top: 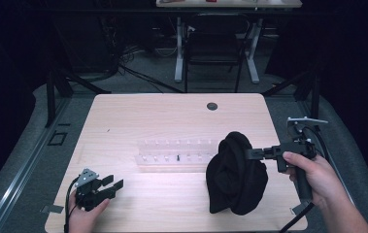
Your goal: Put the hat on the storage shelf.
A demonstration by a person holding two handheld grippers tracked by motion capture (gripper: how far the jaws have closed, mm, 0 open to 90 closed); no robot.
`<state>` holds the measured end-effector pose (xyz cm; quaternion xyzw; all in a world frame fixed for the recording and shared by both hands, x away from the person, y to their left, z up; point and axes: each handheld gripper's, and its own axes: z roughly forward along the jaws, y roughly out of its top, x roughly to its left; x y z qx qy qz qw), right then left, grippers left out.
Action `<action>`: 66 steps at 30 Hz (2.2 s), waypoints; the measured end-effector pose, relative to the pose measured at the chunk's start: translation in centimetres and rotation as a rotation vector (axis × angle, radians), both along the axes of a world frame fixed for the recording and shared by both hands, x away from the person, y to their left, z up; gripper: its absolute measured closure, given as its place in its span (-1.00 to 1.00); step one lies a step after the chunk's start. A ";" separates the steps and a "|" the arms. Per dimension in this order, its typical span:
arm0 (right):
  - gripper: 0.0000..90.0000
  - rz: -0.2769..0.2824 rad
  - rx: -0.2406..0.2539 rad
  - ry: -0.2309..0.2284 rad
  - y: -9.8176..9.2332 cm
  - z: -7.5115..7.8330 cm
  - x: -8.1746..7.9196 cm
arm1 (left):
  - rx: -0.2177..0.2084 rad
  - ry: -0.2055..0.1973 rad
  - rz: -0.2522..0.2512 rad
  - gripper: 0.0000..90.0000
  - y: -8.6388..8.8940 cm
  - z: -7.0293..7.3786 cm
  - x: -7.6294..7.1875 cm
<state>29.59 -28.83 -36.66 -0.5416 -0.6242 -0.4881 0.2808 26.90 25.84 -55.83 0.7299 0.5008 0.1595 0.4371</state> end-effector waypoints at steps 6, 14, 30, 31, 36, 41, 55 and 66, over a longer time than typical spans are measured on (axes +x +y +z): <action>0.96 -0.013 0.053 -0.021 -0.5 0.5 0.1 | 0.002 -0.001 -0.003 0.11 -0.1 0.0 0.0; 0.96 -0.024 0.077 -0.029 -0.3 1.2 0.2 | 0.005 0.000 -0.006 0.11 0.0 0.0 0.0; 0.96 -0.043 0.086 -0.053 -0.3 2.8 0.7 | 0.006 0.005 -0.010 0.11 -0.1 -0.1 0.0; 0.96 -0.042 0.086 -0.057 -0.3 3.0 0.8 | 0.004 0.007 -0.010 0.11 -0.1 -0.1 0.0; 0.96 -0.051 0.098 -0.075 -0.1 3.8 1.2 | -0.002 0.005 -0.004 0.09 0.0 -0.1 0.1; 0.96 -0.050 0.108 -0.092 0.4 4.3 1.7 | -0.008 0.006 -0.004 0.05 0.1 -0.1 0.1; 0.96 -0.068 0.086 -0.115 2.5 5.3 4.1 | -0.011 0.003 -0.015 0.00 0.0 -0.1 0.2; 0.96 -0.070 0.070 -0.114 5.5 5.3 6.6 | -0.007 0.002 -0.028 0.00 -0.2 -0.1 0.3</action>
